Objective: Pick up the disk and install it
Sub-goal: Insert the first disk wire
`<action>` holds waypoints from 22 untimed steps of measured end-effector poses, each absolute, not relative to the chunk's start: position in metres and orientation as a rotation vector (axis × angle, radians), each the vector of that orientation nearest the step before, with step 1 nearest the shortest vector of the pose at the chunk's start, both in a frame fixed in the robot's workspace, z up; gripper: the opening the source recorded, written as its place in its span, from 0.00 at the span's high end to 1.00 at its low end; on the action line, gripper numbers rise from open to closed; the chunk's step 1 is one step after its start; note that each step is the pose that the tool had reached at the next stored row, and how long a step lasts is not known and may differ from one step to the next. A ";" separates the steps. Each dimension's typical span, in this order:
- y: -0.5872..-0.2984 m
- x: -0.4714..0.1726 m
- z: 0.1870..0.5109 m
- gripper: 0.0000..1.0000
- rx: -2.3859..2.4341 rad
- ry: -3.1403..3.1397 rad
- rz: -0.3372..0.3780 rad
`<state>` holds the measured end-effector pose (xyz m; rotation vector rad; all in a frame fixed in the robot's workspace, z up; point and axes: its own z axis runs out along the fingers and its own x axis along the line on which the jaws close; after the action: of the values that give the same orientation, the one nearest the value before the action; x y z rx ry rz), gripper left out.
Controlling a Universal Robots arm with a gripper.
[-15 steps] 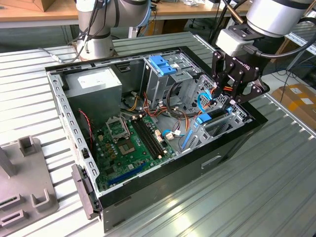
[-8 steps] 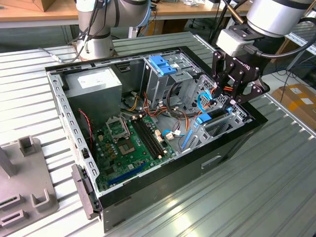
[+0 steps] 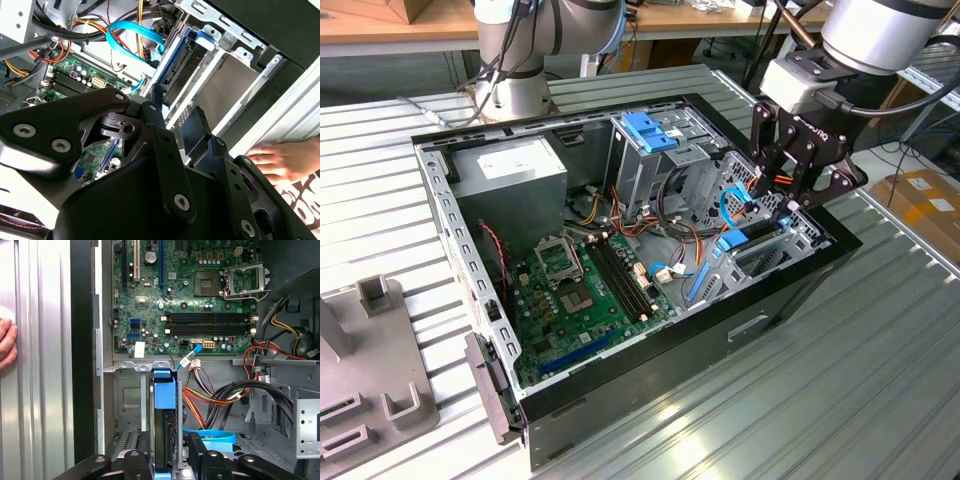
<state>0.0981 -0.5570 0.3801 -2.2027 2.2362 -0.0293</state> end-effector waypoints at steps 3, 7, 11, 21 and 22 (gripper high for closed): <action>-0.551 0.099 0.379 0.56 -2.203 2.236 -0.029; -0.548 0.105 0.370 0.56 -2.203 2.236 -0.029; -0.546 0.107 0.369 0.56 -2.202 2.236 -0.028; -0.548 0.107 0.366 0.56 -2.171 2.205 0.041; -0.550 0.109 0.362 0.56 -2.171 2.205 0.042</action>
<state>0.1090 -0.5502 0.3620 -2.1706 2.2045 0.0417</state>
